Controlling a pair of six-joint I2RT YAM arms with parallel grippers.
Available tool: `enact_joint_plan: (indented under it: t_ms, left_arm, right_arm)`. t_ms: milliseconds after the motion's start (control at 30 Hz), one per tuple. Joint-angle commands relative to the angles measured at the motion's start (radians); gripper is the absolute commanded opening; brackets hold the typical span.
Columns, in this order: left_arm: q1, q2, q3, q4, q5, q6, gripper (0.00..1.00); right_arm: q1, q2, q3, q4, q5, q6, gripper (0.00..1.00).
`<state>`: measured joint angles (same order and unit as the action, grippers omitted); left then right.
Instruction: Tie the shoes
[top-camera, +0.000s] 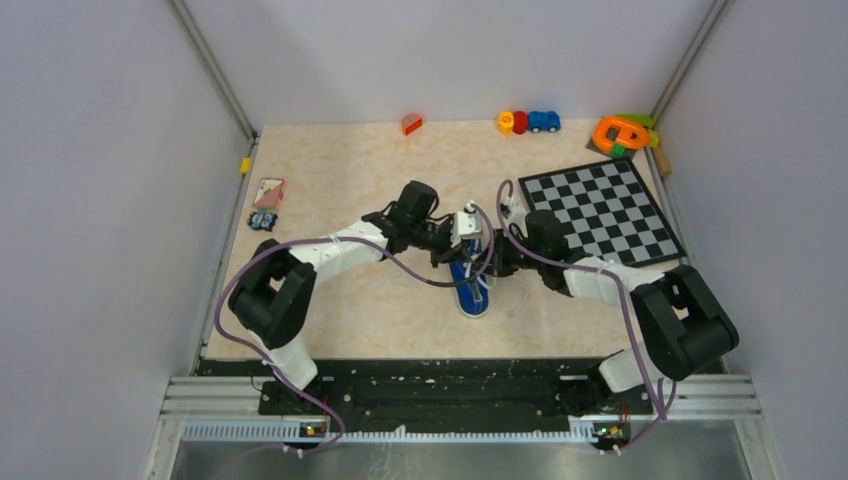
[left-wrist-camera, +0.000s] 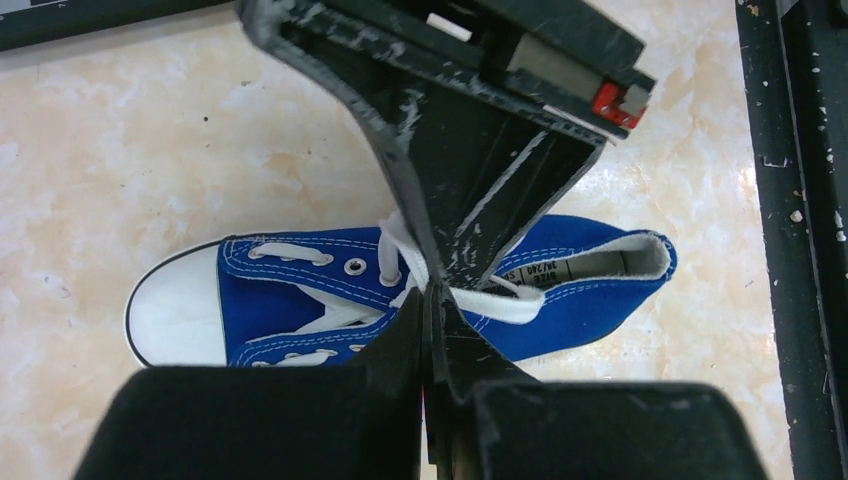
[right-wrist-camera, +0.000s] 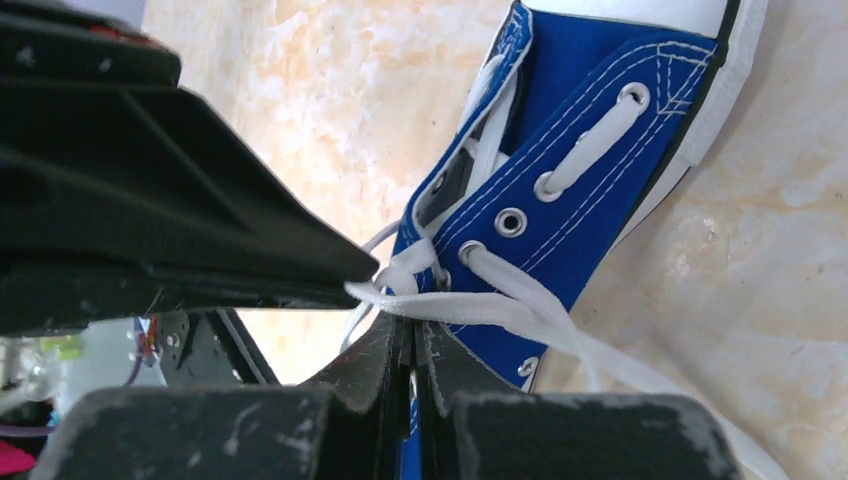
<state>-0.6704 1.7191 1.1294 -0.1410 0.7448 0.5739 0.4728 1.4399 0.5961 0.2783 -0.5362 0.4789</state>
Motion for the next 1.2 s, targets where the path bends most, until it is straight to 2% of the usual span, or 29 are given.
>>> enact_joint_plan:
  t_ms: [0,233,433,767,867,1000,1133,1167]
  left_arm:
    - [-0.002,-0.053,-0.011,0.076,0.070,-0.019,0.00]
    - [-0.001,-0.068,-0.017,0.035,0.092,0.012,0.00]
    - [-0.001,-0.073,-0.016,-0.030,0.112,0.038,0.00]
    - [0.004,-0.136,-0.065,-0.016,0.069,0.015,0.21]
    - [0.016,-0.148,-0.076,0.000,0.073,-0.019,0.23]
    - [0.057,-0.206,-0.116,0.093,0.071,-0.140,0.25]
    - [0.080,-0.329,-0.245,0.313,-0.034,-0.262,0.42]
    - [0.081,-0.364,-0.276,0.351,-0.068,-0.275,0.61]
  right_arm:
    - [-0.003,0.046,0.069,0.044,0.026,0.075,0.00]
    - [-0.003,0.028,0.034,0.106,0.151,0.137,0.00]
    - [-0.003,0.047,-0.014,0.245,0.152,0.174,0.00]
    - [-0.003,0.053,-0.060,0.336,0.122,0.140,0.00]
    - [-0.003,0.053,-0.065,0.342,0.114,0.136,0.00]
    - [-0.003,0.054,-0.069,0.340,0.112,0.128,0.00]
    - [-0.003,0.054,-0.069,0.340,0.111,0.120,0.00]
    - [-0.003,0.053,-0.070,0.339,0.110,0.118,0.00]
